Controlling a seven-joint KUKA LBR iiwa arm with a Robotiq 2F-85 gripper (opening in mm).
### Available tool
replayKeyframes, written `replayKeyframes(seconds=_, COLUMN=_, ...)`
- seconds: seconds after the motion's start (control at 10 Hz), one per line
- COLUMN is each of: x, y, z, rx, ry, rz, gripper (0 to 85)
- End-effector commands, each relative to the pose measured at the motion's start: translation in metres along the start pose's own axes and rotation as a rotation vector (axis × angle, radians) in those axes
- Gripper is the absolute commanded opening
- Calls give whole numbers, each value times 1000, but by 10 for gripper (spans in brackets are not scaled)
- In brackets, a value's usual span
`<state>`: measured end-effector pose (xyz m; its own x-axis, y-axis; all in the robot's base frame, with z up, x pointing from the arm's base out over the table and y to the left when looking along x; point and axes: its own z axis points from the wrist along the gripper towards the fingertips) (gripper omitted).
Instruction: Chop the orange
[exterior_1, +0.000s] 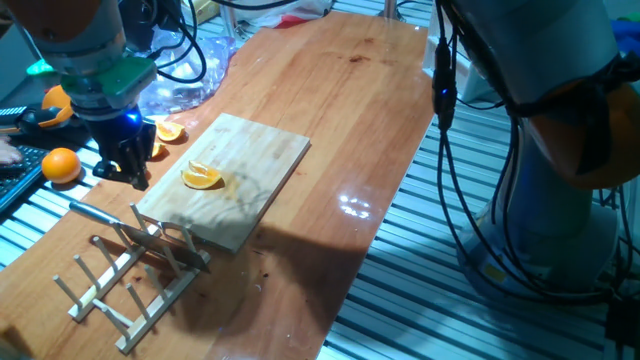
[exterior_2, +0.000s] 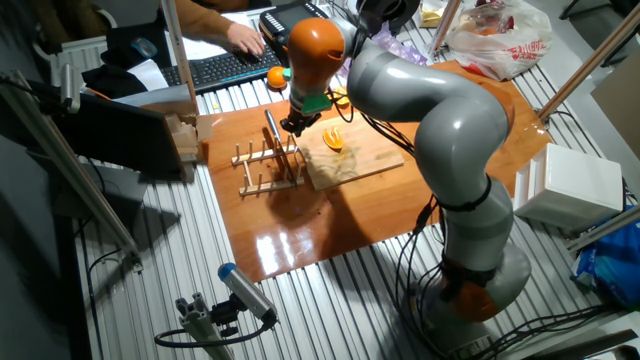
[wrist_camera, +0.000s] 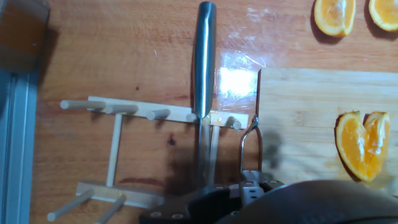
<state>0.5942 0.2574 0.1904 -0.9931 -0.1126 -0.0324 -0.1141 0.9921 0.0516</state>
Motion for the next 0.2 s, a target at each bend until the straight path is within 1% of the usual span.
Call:
replayKeyframes(seconds=0.0, x=0, y=0, z=0, rx=3, ry=0, rz=2, gripper=0)
replayKeyframes(seconds=0.1, x=0, y=1, z=0, rx=4, ry=-1, rz=3, gripper=0)
